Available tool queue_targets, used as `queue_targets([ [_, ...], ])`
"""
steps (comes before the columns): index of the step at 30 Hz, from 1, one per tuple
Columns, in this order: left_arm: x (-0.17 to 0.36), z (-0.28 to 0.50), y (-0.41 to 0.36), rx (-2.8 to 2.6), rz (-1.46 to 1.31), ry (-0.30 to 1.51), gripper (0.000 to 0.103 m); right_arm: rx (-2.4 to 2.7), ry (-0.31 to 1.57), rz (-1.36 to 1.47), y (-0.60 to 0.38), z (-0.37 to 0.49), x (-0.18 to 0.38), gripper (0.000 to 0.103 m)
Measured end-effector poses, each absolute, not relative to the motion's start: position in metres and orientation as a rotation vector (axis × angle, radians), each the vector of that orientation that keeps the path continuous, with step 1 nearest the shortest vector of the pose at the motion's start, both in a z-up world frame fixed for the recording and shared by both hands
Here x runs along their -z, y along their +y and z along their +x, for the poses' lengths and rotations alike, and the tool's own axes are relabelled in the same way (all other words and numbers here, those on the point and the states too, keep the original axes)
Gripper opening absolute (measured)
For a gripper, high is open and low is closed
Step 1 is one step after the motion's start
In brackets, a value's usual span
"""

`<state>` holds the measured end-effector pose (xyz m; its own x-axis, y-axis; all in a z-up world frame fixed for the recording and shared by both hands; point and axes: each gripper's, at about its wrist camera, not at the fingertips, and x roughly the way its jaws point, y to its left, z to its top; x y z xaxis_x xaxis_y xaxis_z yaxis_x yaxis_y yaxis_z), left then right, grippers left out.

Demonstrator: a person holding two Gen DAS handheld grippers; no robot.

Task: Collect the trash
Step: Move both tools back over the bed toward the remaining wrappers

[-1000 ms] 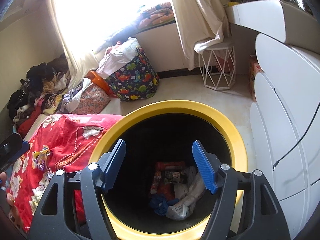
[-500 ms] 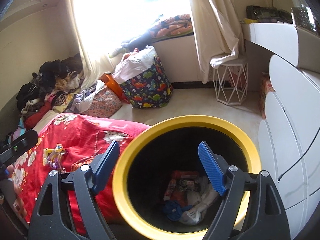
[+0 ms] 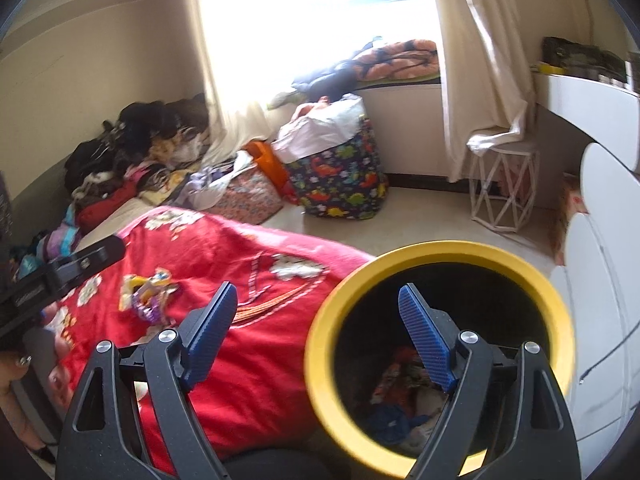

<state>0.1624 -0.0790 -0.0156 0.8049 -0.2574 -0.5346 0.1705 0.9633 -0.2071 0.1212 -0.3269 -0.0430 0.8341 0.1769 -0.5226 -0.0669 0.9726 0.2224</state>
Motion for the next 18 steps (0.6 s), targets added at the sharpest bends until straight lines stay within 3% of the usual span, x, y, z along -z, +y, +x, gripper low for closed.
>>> queue_targets([
  [18, 0.062, 0.181, 0.018, -0.009, -0.272, 0.683, 0.092, -0.399, 0.743, 0.032, -0.206, 0.152, 0.077, 0.080],
])
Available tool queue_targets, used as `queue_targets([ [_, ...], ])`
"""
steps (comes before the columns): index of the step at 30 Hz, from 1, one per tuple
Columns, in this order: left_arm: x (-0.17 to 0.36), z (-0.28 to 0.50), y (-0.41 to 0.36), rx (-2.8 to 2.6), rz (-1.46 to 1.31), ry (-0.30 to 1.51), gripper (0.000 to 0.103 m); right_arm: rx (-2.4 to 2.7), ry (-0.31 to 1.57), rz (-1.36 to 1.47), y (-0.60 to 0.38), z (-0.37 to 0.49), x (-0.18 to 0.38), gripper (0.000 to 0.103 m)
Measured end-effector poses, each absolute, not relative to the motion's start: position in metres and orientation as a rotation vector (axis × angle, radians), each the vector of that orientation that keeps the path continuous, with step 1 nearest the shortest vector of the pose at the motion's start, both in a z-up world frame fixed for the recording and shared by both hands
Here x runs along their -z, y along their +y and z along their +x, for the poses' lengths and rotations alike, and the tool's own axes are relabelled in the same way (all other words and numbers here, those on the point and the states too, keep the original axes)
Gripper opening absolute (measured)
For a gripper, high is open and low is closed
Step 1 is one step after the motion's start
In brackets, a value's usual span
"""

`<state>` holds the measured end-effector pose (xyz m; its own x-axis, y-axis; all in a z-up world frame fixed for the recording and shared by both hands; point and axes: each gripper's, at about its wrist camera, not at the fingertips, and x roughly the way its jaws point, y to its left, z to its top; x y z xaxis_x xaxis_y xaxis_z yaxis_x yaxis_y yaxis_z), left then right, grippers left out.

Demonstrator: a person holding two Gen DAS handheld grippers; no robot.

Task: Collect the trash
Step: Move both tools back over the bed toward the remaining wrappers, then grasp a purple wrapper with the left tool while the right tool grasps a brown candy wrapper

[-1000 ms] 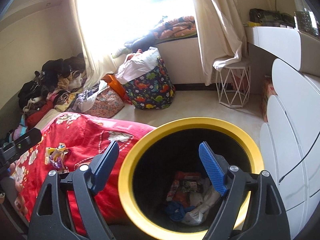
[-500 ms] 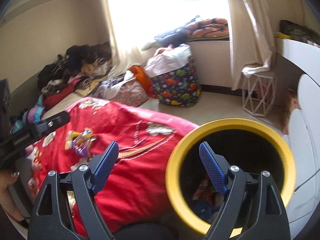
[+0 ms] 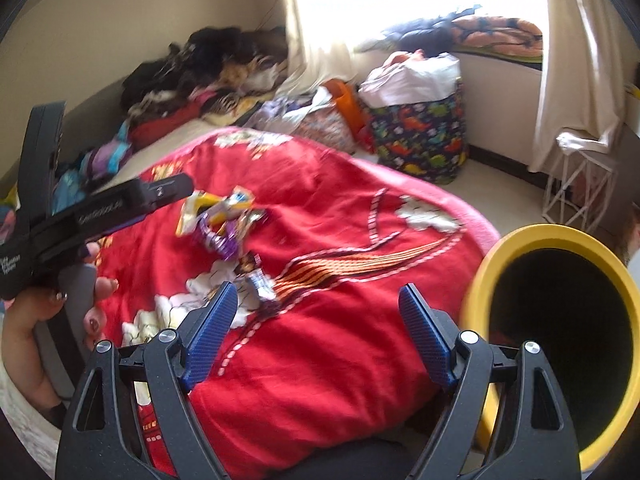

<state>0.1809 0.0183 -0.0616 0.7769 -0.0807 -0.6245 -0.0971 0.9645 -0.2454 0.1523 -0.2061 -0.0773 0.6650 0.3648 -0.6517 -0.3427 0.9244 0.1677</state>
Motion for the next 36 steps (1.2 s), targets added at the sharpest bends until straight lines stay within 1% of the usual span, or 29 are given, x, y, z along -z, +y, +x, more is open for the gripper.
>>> queue_targets([
  [4, 0.074, 0.184, 0.032, -0.033, -0.321, 0.718, 0.091, -0.452, 0.778, -0.008, -0.182, 0.161, 0.088, 0.077],
  [6, 0.081, 0.185, 0.037, -0.036, -0.349, 0.736, 0.086, -0.477, 0.799, -0.022, -0.172, 0.167, 0.095, 0.074],
  [8, 0.086, 0.187, 0.040, -0.039, -0.380, 0.753, 0.084, -0.495, 0.834, -0.028, -0.163, 0.175, 0.104, 0.071],
  [13, 0.103, 0.196, 0.047, -0.052, -0.463, 0.801, 0.076, -0.517, 0.895, -0.010, -0.150, 0.190, 0.124, 0.070],
  [16, 0.111, 0.203, 0.049, -0.059, -0.512, 0.828, 0.071, -0.524, 0.933, 0.002, -0.146, 0.198, 0.132, 0.065],
  [17, 0.113, 0.204, 0.049, -0.060, -0.518, 0.831, 0.069, -0.523, 0.949, 0.004, -0.144, 0.202, 0.135, 0.057],
  [18, 0.115, 0.207, 0.050, -0.064, -0.529, 0.836, 0.067, -0.523, 0.962, 0.005, -0.143, 0.203, 0.137, 0.047],
  [19, 0.117, 0.209, 0.051, -0.067, -0.544, 0.841, 0.066, -0.524, 0.974, 0.004, -0.143, 0.205, 0.140, 0.041],
  [20, 0.119, 0.211, 0.051, -0.070, -0.556, 0.846, 0.062, -0.523, 0.978, 0.002, -0.142, 0.205, 0.141, 0.031],
  [21, 0.121, 0.213, 0.052, -0.073, -0.569, 0.851, 0.057, -0.530, 0.978, -0.001, -0.141, 0.204, 0.141, 0.022],
  [22, 0.124, 0.215, 0.053, -0.080, -0.579, 0.858, 0.053, -0.546, 0.975, -0.004, -0.141, 0.202, 0.141, 0.019],
  [24, 0.129, 0.219, 0.053, -0.094, -0.587, 0.874, 0.043, -0.561, 0.966, -0.013, -0.139, 0.198, 0.139, 0.019],
  [25, 0.131, 0.220, 0.053, -0.095, -0.590, 0.883, 0.040, -0.564, 0.962, -0.018, -0.138, 0.196, 0.138, 0.019],
  [26, 0.131, 0.220, 0.053, -0.094, -0.592, 0.882, 0.034, -0.569, 0.956, -0.020, -0.138, 0.193, 0.137, 0.019],
  [27, 0.131, 0.220, 0.052, -0.090, -0.593, 0.880, 0.025, -0.569, 0.951, -0.022, -0.138, 0.190, 0.136, 0.019],
  [29, 0.131, 0.218, 0.050, -0.079, -0.589, 0.884, 0.018, -0.571, 0.942, -0.020, -0.139, 0.185, 0.134, 0.019],
  [36, 0.123, 0.204, 0.048, -0.038, -0.581, 0.853, 0.015, -0.567, 0.894, 0.023, -0.152, 0.171, 0.122, 0.019],
])
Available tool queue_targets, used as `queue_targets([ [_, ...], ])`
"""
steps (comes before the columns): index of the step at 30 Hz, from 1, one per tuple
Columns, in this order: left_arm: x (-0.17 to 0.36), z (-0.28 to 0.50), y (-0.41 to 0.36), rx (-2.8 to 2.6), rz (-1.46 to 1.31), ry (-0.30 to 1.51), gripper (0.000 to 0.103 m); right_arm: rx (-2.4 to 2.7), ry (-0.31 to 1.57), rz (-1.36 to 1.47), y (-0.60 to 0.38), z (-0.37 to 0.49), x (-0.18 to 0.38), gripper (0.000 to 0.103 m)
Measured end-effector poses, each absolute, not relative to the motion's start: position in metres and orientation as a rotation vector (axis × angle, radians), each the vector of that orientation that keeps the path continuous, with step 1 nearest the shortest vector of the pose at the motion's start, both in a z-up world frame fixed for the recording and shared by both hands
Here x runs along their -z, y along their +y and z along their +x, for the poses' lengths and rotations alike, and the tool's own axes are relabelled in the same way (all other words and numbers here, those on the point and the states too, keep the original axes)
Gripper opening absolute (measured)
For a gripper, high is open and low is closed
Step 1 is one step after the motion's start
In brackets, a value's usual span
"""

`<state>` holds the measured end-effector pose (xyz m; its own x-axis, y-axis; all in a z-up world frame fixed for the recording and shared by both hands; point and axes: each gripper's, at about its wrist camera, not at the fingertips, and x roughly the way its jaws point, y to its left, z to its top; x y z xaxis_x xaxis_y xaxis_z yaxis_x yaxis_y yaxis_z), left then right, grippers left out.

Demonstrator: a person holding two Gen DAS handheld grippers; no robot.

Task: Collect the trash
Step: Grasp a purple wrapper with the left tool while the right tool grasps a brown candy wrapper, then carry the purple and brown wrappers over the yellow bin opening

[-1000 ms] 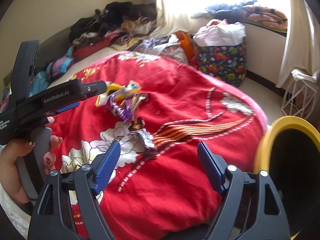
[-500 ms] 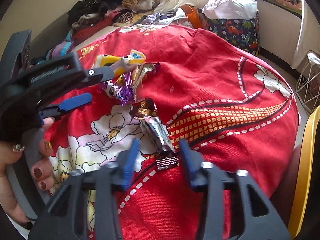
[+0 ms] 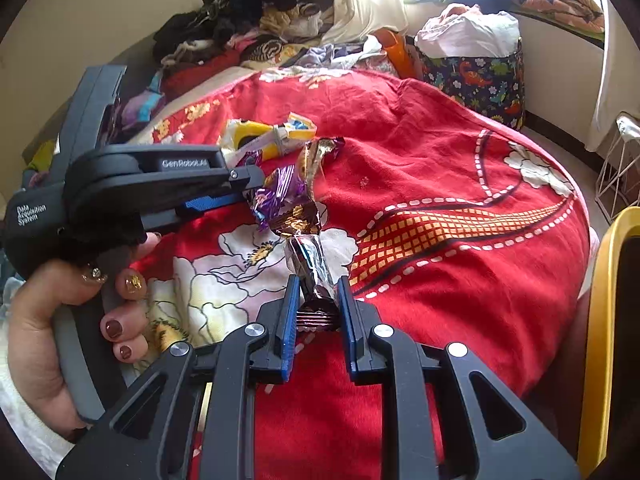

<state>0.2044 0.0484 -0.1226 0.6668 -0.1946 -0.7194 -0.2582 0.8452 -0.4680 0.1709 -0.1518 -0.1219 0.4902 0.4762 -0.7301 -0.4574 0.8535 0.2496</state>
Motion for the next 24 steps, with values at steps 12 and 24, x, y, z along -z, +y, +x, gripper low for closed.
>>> queue_targets([
  [12, 0.081, 0.183, 0.021, 0.046, -0.472, 0.764, 0.015, -0.518, 0.798, 0.120, -0.192, 0.150, 0.096, 0.019],
  [24, 0.062, 0.175, -0.028, 0.169, -0.407, 0.750, 0.014, -0.430, 0.732, 0.198, -0.243, 0.143, 0.074, 0.019],
])
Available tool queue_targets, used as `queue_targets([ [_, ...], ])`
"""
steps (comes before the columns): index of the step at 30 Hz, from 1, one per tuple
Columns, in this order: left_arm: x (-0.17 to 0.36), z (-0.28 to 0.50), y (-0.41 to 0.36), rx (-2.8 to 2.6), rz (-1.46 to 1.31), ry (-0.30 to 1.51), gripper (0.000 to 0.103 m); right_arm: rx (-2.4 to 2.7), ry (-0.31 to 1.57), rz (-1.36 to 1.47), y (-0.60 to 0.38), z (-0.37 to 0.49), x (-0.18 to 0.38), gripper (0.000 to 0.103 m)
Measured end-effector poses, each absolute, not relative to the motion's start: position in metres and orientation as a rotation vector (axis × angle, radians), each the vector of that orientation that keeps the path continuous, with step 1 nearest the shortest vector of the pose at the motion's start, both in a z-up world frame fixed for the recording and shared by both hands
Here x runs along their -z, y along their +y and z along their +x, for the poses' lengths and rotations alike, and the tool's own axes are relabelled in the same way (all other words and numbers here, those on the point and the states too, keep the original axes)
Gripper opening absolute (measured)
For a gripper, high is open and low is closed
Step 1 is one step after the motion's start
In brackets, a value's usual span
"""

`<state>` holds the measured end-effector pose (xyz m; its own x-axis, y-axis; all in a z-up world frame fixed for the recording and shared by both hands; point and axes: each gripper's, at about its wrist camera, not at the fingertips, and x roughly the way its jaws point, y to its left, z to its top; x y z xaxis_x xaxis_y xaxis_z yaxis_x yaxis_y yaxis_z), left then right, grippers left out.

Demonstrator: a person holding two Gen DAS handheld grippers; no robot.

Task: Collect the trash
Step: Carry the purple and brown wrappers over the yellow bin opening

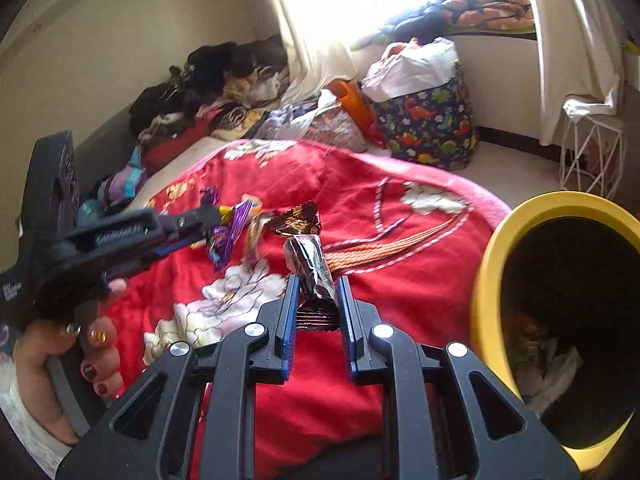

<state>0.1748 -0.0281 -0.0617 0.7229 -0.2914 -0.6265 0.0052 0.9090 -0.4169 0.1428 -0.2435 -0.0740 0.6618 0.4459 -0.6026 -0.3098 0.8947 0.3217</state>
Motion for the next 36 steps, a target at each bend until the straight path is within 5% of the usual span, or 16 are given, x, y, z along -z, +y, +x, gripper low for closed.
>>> queue_targets([
  [36, 0.036, 0.151, -0.152, 0.448, -0.220, 0.728, 0.014, -0.121, 0.654, 0.367, -0.381, 0.132, 0.072, 0.019],
])
